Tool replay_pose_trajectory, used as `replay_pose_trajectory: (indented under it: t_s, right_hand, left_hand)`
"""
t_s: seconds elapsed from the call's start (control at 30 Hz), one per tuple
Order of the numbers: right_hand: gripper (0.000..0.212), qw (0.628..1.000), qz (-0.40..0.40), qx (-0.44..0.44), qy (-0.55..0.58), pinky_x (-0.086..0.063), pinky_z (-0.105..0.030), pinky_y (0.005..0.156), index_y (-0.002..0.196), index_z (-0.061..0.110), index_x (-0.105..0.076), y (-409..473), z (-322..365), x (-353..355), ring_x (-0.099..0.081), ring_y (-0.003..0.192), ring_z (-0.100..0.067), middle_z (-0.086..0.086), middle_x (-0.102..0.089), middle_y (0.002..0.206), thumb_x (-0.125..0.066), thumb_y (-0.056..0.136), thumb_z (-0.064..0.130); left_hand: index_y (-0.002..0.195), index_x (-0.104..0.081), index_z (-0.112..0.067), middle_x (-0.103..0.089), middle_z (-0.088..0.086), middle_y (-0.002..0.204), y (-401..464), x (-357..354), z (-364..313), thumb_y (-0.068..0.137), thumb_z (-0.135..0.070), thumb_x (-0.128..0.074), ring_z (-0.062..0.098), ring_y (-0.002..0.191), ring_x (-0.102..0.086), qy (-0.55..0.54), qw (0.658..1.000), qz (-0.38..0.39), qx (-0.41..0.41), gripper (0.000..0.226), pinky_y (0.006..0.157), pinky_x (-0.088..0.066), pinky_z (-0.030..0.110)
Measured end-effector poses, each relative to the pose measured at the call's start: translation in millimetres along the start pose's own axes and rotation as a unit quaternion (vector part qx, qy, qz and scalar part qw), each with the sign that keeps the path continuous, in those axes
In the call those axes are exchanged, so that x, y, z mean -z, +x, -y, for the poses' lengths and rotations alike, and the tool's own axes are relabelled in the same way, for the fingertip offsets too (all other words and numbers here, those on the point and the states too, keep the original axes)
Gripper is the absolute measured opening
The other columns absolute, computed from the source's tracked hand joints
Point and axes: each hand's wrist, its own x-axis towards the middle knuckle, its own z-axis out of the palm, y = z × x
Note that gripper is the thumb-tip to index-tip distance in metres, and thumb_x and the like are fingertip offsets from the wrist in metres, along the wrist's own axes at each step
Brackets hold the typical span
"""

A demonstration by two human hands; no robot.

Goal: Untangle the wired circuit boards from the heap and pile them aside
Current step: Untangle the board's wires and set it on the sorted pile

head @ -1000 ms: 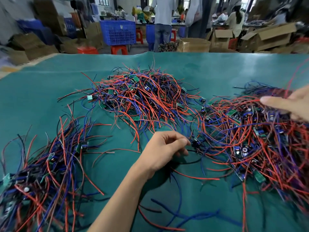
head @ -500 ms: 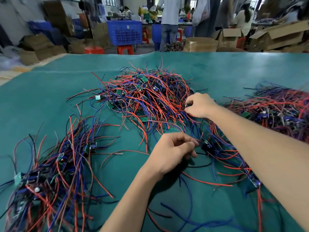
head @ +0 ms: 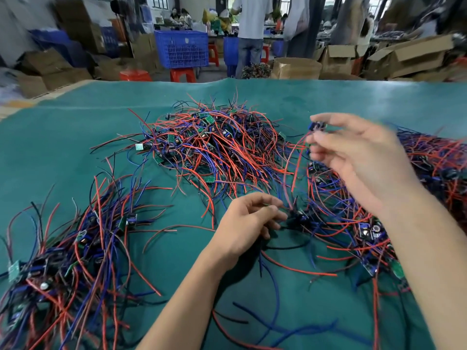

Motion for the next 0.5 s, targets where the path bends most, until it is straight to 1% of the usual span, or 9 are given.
replay_pose_trajectory:
  t_s: [0.07, 0.13, 0.2, 0.27, 0.33, 0.4, 0.43, 0.5]
  right_hand:
    - [0.02, 0.993, 0.022, -0.053, 0.101, -0.06, -0.028, 0.074, 0.095, 0.016, -0.079, -22.4, -7.0, -7.1, -0.071, 0.077, -0.021, -0.016, -0.076, 0.091, -0.068, 0.081, 0.008]
    - [0.013, 0.986, 0.02, -0.097, 0.132, -0.061, -0.029, 0.071, 0.089, 0.017, -0.077, -39.5, -22.8, -15.1, -0.071, 0.073, -0.022, -0.018, -0.076, 0.09, -0.068, 0.078, 0.016]
    - [0.006, 0.991, 0.015, -0.105, 0.082, -0.058, -0.028, 0.065, 0.085, 0.015, -0.07, -49.7, -41.8, -19.1, -0.07, 0.069, -0.022, -0.015, -0.076, 0.085, -0.071, 0.079, 0.016]
    - [0.011, 0.996, 0.022, -0.089, 0.006, -0.056, -0.027, 0.062, 0.09, 0.012, -0.065, -54.3, -57.3, -19.4, -0.07, 0.07, -0.02, -0.011, -0.076, 0.081, -0.073, 0.084, 0.007]
    - [0.021, 0.995, 0.019, -0.09, -0.024, -0.053, -0.024, 0.062, 0.102, 0.012, -0.065, -54.8, -63.6, -18.0, -0.068, 0.07, -0.017, -0.011, -0.078, 0.084, -0.073, 0.088, -0.002]
    - [0.031, 0.994, 0.024, -0.099, -0.033, -0.052, -0.02, 0.065, 0.112, 0.019, -0.07, -54.6, -65.4, -17.9, -0.069, 0.073, -0.015, -0.011, -0.079, 0.091, -0.073, 0.088, -0.001]
    - [0.032, 0.994, 0.03, -0.099, -0.035, -0.051, -0.019, 0.065, 0.112, 0.019, -0.072, -54.7, -65.6, -18.3, -0.07, 0.076, -0.014, -0.01, -0.08, 0.094, -0.073, 0.088, -0.001]
    - [0.026, 0.994, 0.033, -0.101, -0.026, -0.051, -0.02, 0.065, 0.107, 0.013, -0.076, -54.1, -66.9, -18.3, -0.072, 0.081, -0.014, -0.008, -0.08, 0.097, -0.071, 0.088, -0.004]
  left_hand:
    - [0.106, -0.065, -0.002, -0.074, 0.016, 0.097, 0.0, -1.3, -1.5, 0.101, -0.009, -0.049, 0.015, 0.069, -0.064, -0.023, 1.0, 0.002, 0.0, 0.019, 0.054, -0.047, 0.018]
    - [0.103, -0.067, -0.01, -0.075, 0.015, 0.097, 0.2, -1.8, -3.8, 0.104, -0.022, -0.045, 0.017, 0.069, -0.067, -0.063, 0.998, 0.003, 0.009, 0.025, 0.054, -0.048, 0.019]
    - [0.096, -0.069, -0.016, -0.075, 0.012, 0.092, 0.8, -0.4, -6.2, 0.104, -0.033, -0.043, 0.018, 0.066, -0.068, -0.103, 0.994, 0.01, 0.02, 0.032, 0.052, -0.047, 0.02]
    - [0.091, -0.073, -0.019, -0.075, 0.013, 0.09, 0.1, 2.0, -6.6, 0.101, -0.04, -0.047, 0.019, 0.065, -0.067, -0.101, 0.995, 0.024, 0.012, 0.035, 0.053, -0.047, 0.02]
    - [0.092, -0.074, -0.022, -0.075, 0.015, 0.092, -2.7, 2.1, -6.4, 0.097, -0.042, -0.053, 0.019, 0.066, -0.067, -0.083, 0.996, 0.043, -0.009, 0.029, 0.055, -0.047, 0.019]
    - [0.097, -0.074, -0.022, -0.075, 0.014, 0.093, -4.5, 2.2, -6.1, 0.095, -0.037, -0.057, 0.018, 0.068, -0.068, -0.08, 0.996, 0.046, -0.017, 0.023, 0.057, -0.048, 0.018]
    - [0.1, -0.074, -0.019, -0.075, 0.014, 0.094, -4.6, 2.6, -5.2, 0.096, -0.033, -0.057, 0.018, 0.069, -0.069, -0.08, 0.996, 0.046, -0.019, 0.022, 0.058, -0.048, 0.018]
    - [0.103, -0.073, -0.014, -0.075, 0.015, 0.094, -4.2, 4.1, -3.6, 0.098, -0.025, -0.056, 0.019, 0.07, -0.069, -0.069, 0.996, 0.042, -0.023, 0.021, 0.058, -0.049, 0.018]
